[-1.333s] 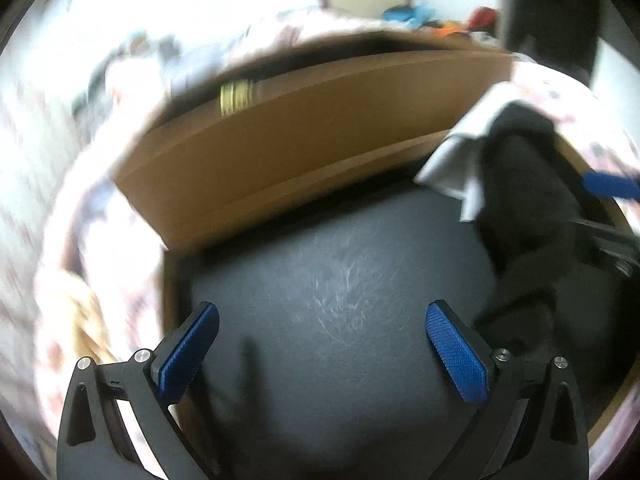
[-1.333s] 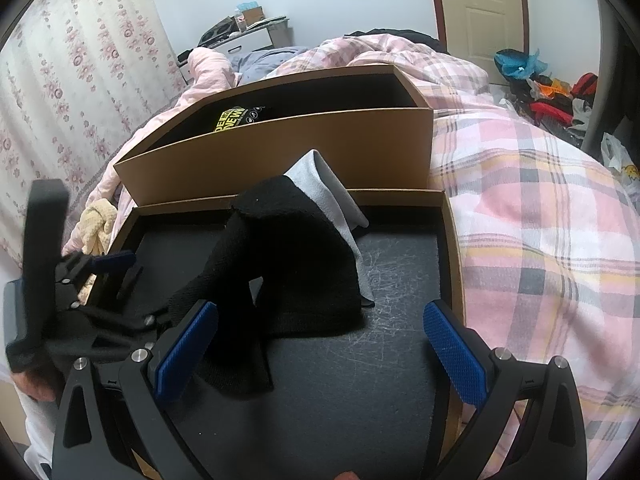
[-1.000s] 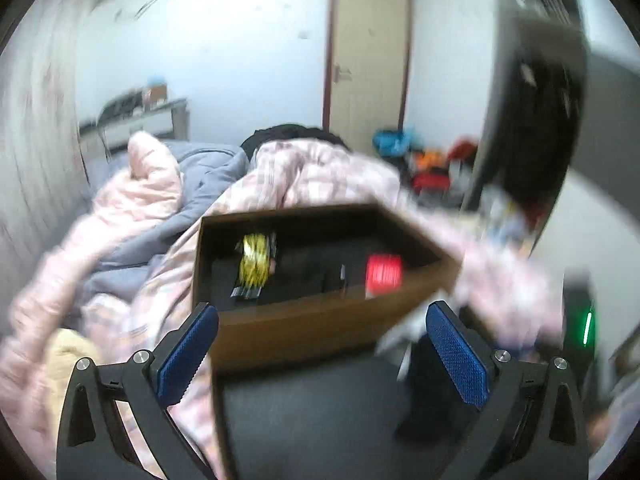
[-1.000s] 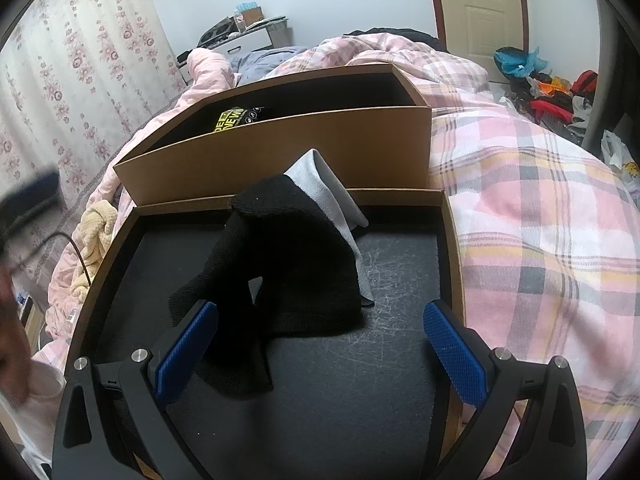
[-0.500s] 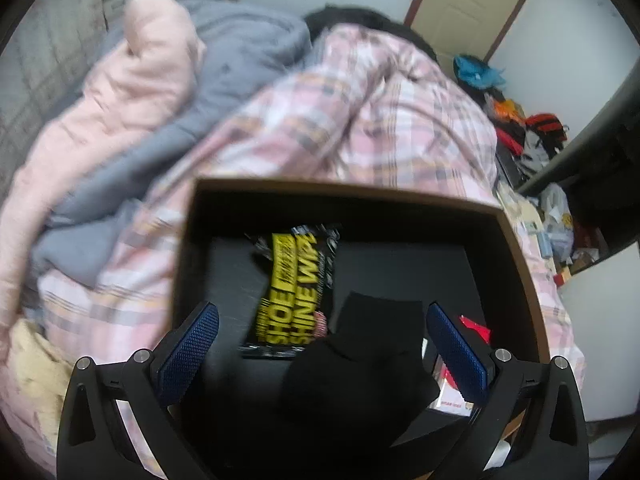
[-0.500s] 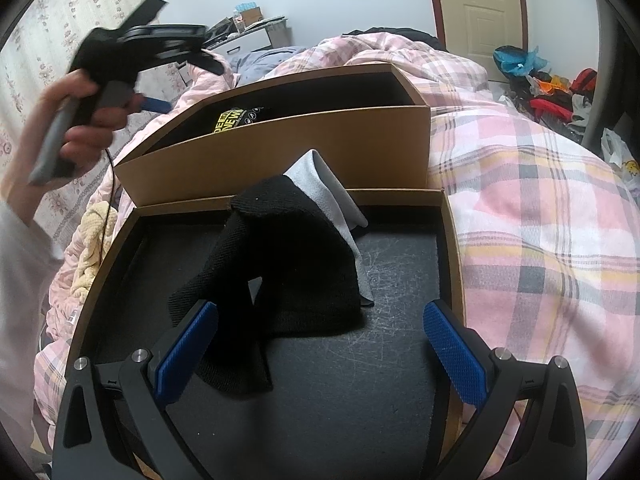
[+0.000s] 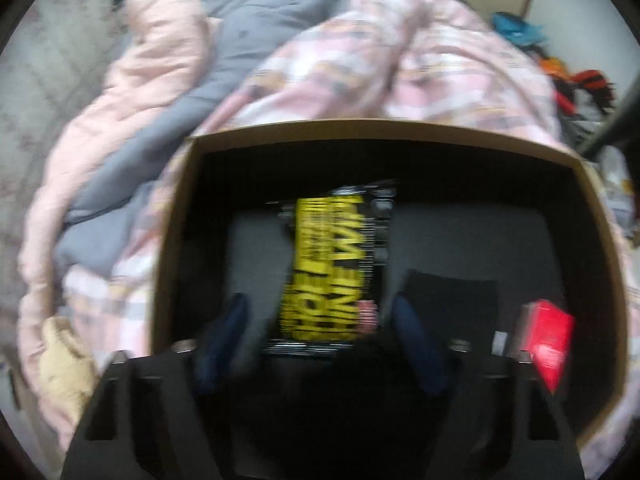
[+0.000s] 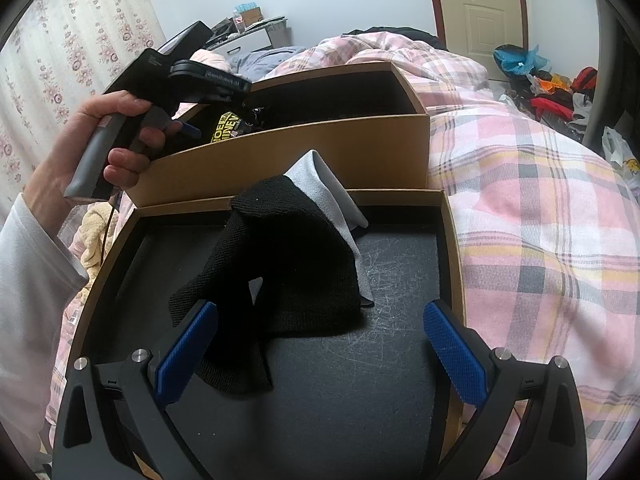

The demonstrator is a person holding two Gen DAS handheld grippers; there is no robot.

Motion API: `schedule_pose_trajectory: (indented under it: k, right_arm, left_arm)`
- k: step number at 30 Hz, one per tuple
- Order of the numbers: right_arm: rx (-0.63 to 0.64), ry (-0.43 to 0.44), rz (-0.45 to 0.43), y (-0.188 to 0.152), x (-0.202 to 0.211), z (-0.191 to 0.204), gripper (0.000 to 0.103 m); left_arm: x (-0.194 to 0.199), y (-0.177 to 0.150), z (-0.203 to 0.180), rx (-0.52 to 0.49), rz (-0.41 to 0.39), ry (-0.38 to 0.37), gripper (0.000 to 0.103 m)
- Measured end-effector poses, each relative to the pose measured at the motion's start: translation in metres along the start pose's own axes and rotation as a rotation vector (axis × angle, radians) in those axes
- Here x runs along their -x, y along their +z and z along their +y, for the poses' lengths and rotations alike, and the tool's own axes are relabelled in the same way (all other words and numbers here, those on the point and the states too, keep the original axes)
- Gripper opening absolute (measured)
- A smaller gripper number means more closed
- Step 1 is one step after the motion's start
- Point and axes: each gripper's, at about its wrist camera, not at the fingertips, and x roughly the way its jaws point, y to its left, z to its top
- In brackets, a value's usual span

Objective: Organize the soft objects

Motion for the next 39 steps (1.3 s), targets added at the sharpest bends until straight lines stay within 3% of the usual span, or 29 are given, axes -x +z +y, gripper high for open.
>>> schedule_pose_trajectory:
  k: [5,9,11,13,15,17,21,26,34,38,39]
  right_arm:
    - [-0.001,0.003,0.000,0.000,-0.001,0.000,0.102]
    - [0.002,0.000,0.001,0.000,-0.001,0.001,0.102]
    - [0.002,0.000,0.002,0.000,-0.002,0.001,0.102]
    - [0.000,0.002,0.001,0.000,-0.002,0.001,0.102]
    - [0.001,0.002,0.001,0.000,-0.002,0.000,0.102]
    - [0.001,0.002,0.001,0.000,-0.002,0.000,0.102]
    - [0.000,0.003,0.001,0.000,-0.002,0.000,0.102]
    - [0.003,0.000,0.002,-0.001,-0.002,0.001,0.102]
    - [0.000,0.005,0.000,-0.001,-0.001,-0.001,0.102]
    - [-0.002,0.008,0.001,-0.001,0.000,-0.002,0.102]
    - [-0.002,0.007,0.001,-0.001,0.000,-0.002,0.102]
  left_arm:
    - [0.005,-0.005,0.005,-0.034,-0.045,-0.003,0.045]
    - [0.025,-0.007,0.009,-0.029,-0.121,-0.081,0.045]
    - [0.033,-0.006,0.009,-0.029,-0.152,-0.081,0.045]
    - [0.041,-0.004,0.006,-0.034,-0.163,-0.097,0.047]
    - [0.045,-0.001,0.003,-0.044,-0.145,-0.146,0.059]
    - [0.051,0.003,0.001,-0.041,-0.138,-0.177,0.060]
    - [0.065,0.005,-0.001,-0.027,-0.197,-0.243,0.061]
    - [0.043,0.015,-0.005,-0.002,-0.122,-0.307,0.061]
    - [-0.017,0.014,-0.014,-0.010,0.073,-0.142,0.062]
    - [-0.030,0.009,-0.014,-0.018,0.121,-0.131,0.060]
    - [-0.031,0.009,-0.013,-0.012,0.124,-0.132,0.053]
